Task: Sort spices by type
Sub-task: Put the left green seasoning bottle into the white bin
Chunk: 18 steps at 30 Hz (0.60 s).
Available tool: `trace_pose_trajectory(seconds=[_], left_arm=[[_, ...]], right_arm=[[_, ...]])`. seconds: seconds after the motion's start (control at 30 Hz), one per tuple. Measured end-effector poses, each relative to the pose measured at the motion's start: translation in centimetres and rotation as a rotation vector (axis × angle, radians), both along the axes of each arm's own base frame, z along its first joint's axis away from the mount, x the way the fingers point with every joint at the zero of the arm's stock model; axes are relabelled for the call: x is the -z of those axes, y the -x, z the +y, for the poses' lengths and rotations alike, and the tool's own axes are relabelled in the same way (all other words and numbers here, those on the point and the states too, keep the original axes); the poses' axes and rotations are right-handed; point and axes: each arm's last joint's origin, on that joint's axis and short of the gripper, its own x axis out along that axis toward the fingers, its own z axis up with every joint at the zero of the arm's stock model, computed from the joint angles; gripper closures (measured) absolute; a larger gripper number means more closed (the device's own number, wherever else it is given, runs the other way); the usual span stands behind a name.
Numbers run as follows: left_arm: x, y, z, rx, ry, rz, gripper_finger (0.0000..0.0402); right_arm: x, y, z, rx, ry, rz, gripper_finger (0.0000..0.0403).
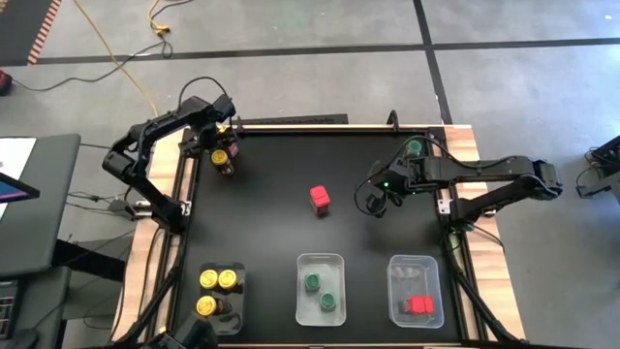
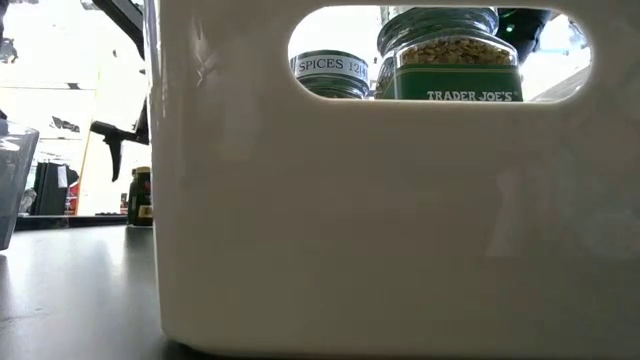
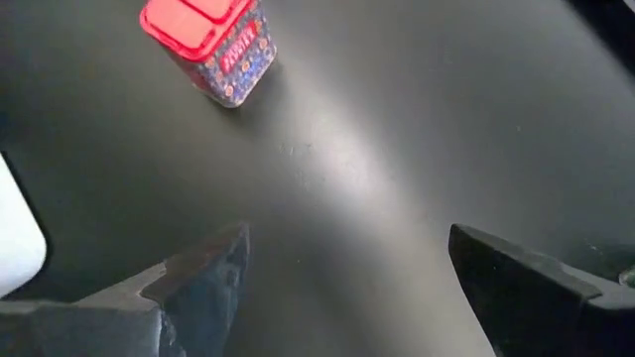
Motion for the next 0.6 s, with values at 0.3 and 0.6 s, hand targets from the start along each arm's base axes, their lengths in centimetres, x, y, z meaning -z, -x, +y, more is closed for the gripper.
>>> trace_pose_trajectory(seconds=[0.3,0.6], left_arm=[[-0.02,0.11,0.22,-0.035,-0.031,0.009,0.0114],[-0.06,0.10,0.26,-0.041,-0.037,0.008,0.0188]], right_arm=[[0.04,0.07,-0.01,0.004,-0.002,0.007,0.0029],[0.02,0.04,-0.01,0.010,-0.005,0.002,0.0029]])
